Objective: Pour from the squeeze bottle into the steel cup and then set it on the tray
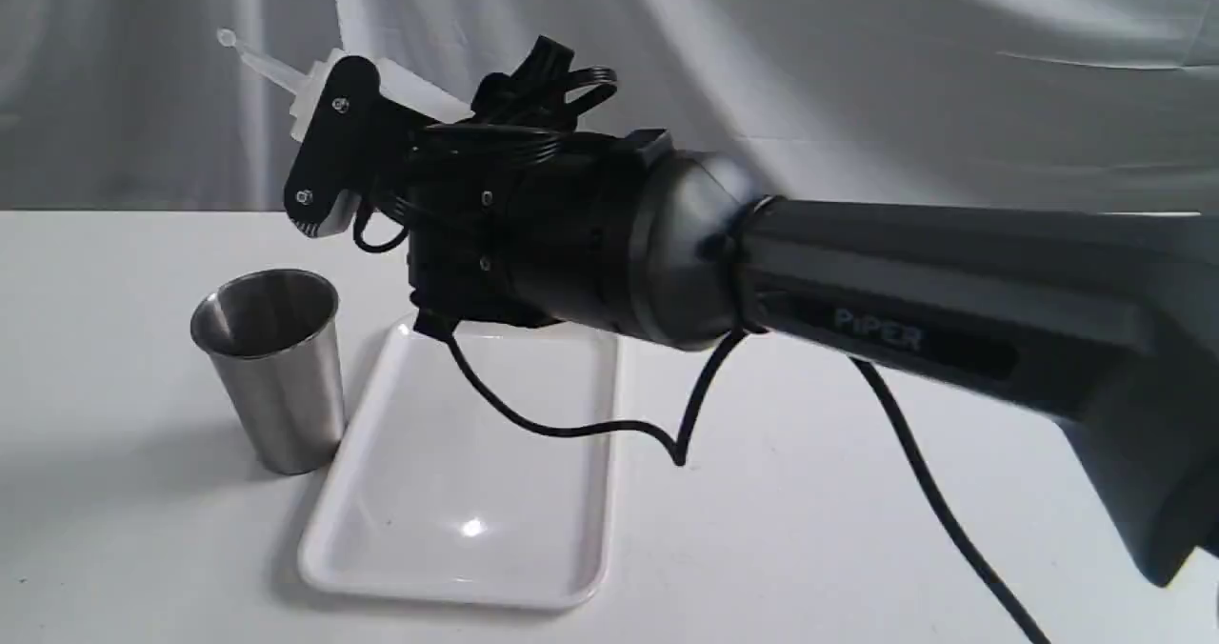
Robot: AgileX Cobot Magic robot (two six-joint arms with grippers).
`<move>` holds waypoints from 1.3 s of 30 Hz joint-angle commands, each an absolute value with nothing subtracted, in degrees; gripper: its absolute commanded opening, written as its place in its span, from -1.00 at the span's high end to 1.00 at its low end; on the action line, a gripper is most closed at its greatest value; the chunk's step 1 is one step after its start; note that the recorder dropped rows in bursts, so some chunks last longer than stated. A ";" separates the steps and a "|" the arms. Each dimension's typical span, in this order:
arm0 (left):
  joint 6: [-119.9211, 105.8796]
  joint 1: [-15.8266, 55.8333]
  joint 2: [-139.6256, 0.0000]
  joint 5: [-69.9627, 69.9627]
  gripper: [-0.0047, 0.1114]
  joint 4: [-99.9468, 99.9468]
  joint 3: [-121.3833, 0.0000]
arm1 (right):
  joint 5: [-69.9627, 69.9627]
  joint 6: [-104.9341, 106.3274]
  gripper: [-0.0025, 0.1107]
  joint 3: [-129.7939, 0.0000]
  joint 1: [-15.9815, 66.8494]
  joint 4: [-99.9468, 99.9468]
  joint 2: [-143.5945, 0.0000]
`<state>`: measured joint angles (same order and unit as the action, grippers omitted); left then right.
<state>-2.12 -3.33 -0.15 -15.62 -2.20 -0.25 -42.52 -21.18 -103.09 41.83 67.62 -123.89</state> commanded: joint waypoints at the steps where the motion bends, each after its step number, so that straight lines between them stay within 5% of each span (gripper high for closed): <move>1: -1.83 -3.07 0.00 -15.21 0.78 -1.95 0.00 | -44.67 -21.44 0.96 -103.81 42.44 72.16 -123.68; 39: -1.97 -3.07 0.00 -15.21 0.78 -1.95 0.00 | -48.74 -10.68 0.96 -103.81 44.00 81.09 -127.55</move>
